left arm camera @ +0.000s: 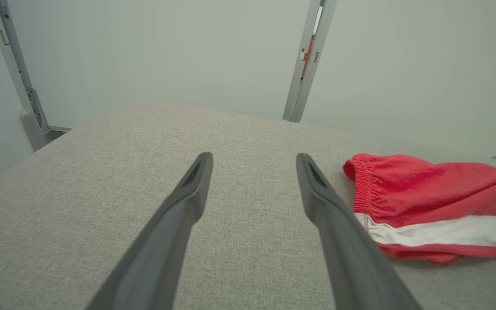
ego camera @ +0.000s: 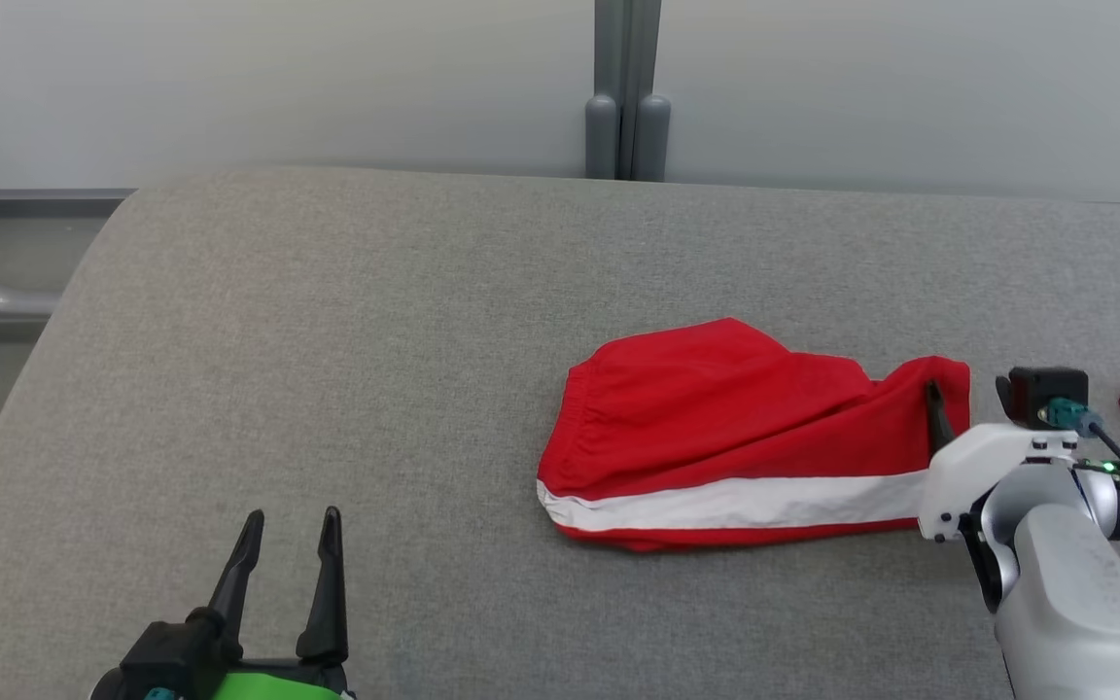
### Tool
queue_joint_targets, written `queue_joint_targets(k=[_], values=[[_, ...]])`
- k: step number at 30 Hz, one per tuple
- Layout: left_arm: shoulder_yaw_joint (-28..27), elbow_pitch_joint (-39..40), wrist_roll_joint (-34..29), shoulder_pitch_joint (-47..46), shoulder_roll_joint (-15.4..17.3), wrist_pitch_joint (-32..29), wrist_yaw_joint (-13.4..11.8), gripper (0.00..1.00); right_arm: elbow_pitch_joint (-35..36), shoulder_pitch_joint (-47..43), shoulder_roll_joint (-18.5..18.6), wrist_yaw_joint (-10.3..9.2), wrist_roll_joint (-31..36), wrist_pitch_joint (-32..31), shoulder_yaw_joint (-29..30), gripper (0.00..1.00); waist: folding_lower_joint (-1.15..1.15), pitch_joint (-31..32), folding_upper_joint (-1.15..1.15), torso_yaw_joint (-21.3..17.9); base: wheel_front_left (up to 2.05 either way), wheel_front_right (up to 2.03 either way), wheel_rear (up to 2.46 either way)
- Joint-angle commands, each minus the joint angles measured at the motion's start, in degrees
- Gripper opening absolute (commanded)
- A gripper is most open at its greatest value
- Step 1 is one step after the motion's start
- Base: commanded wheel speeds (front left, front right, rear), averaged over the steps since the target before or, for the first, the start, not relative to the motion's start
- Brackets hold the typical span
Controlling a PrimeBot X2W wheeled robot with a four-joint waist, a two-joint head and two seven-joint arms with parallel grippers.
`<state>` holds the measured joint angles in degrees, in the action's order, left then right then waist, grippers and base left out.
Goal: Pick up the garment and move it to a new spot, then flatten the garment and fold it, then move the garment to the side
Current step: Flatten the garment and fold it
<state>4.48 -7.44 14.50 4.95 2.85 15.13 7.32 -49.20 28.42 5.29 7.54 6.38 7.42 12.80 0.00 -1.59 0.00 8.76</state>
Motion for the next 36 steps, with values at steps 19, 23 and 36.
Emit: queue_joint_targets(k=[19, 23, 36], values=[[-5.7, -2.6, -0.2, 2.8, 0.1, 0.0, -1.1, 1.0, 27.8, -21.3, -2.3, -0.11, -2.1, 7.8, -7.0, 1.0, 0.0, 5.5, 0.0, -8.8, 0.0, 0.0, 0.0], [-5.8, -3.1, -0.1, 2.8, 0.1, 0.0, -1.3, 1.0, 32.7, -25.7, -2.3, -0.11, -4.7, 7.8, -9.7, 1.0, 0.0, 6.1, 0.0, -9.5, 0.0, 0.0, 0.0], [-6.4, -4.4, 0.5, 3.9, 0.1, 0.0, -1.6, 1.0, 33.6, -29.2, -2.3, -0.11, -6.2, 7.8, -13.3, 1.0, 0.0, 7.0, 0.0, -11.0, 0.0, 0.0, 0.0]])
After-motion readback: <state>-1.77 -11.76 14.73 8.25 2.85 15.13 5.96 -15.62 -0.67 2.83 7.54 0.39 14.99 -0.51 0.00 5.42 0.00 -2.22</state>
